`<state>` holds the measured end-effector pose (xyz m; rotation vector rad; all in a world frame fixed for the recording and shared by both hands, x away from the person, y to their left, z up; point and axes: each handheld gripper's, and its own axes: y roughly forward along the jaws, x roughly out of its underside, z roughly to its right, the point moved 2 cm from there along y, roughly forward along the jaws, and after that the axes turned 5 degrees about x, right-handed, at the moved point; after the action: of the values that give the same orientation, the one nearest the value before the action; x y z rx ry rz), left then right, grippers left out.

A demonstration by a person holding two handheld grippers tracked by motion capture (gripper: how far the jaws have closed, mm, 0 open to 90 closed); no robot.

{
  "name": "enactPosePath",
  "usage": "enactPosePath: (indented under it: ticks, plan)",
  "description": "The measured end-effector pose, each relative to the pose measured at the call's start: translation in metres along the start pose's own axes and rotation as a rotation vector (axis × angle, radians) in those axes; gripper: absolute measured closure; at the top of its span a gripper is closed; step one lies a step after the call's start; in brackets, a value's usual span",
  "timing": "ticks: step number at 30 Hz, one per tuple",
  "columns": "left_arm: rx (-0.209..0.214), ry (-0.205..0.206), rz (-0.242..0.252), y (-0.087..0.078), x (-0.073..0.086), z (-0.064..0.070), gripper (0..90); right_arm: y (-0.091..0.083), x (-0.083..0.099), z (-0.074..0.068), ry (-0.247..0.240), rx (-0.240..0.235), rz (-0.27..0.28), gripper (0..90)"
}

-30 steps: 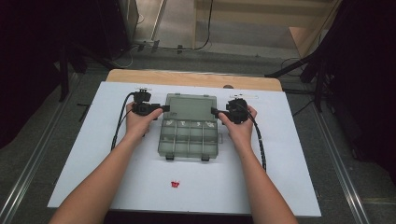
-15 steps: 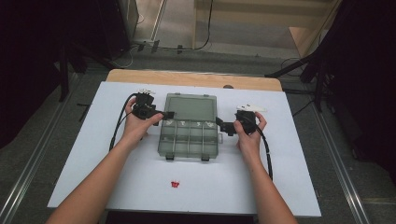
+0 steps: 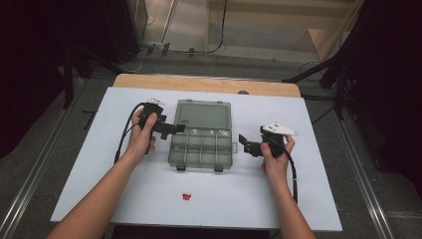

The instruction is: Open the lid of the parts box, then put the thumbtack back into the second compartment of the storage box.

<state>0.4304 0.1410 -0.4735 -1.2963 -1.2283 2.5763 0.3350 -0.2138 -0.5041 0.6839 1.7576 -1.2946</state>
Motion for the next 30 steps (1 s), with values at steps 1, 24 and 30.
enactPosePath:
  ticks: [1,24,30]
  plan:
    - [0.001,0.005,-0.003,-0.001,0.000,0.001,0.0,-0.003,0.001,0.000,-0.009,0.004,0.009,6.2]
    - [0.041,0.053,-0.002,-0.018,0.016,0.024,0.0,-0.082,0.038,0.019,0.008,0.063,0.112,10.3]
    - [0.051,0.061,-0.004,-0.024,0.023,0.032,0.0,-0.095,0.047,0.016,-0.013,0.056,0.114,11.5]
